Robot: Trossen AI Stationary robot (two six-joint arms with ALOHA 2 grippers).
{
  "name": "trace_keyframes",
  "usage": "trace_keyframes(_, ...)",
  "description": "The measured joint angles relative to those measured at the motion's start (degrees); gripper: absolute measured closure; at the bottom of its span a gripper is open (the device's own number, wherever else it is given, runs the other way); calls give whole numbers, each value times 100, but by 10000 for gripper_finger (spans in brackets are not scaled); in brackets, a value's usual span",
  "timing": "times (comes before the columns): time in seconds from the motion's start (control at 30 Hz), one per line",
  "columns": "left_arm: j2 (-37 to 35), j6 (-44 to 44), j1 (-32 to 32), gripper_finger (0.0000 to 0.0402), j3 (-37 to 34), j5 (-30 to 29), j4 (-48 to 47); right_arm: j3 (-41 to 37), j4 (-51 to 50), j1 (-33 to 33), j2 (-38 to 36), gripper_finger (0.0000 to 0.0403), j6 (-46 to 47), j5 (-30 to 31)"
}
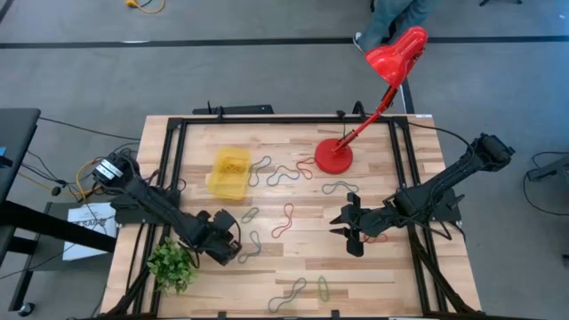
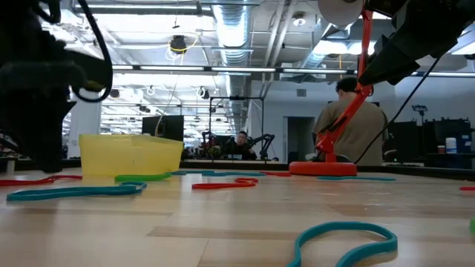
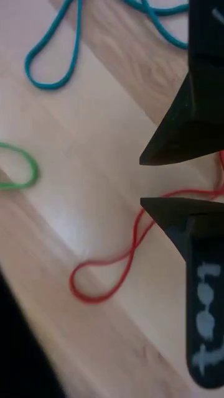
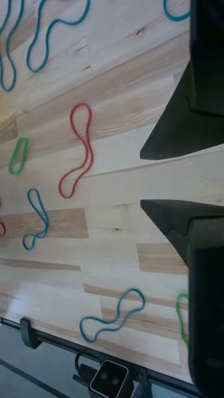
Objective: Pick and place items into bin
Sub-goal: Put the red rubber band into the yellow bin
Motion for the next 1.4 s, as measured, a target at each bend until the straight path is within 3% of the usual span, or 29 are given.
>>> trace_keyframes(0.33,-11,-371,0,319,-325,-50,40,0,0,0,0,295,0,0)
trace_keyframes(0.77,-9,0,154,322,-331,-72,60,0,0,2,0,295,0,0)
trace_keyframes(1.0,-13,590,341,390,-327,15,34,0,0,1,0,295,0,0)
trace_keyframes(1.1,-5,659,345,396,-302,-31,11,0,0,2,0,295,0,0)
trace_keyframes(1.27,24,1001,365,401,233,-385,-514,0,0,1,0,295,0,0)
trace_keyframes(1.4,20,1276,356,401,1058,-946,-1542,0,0,1,0,295,0,0)
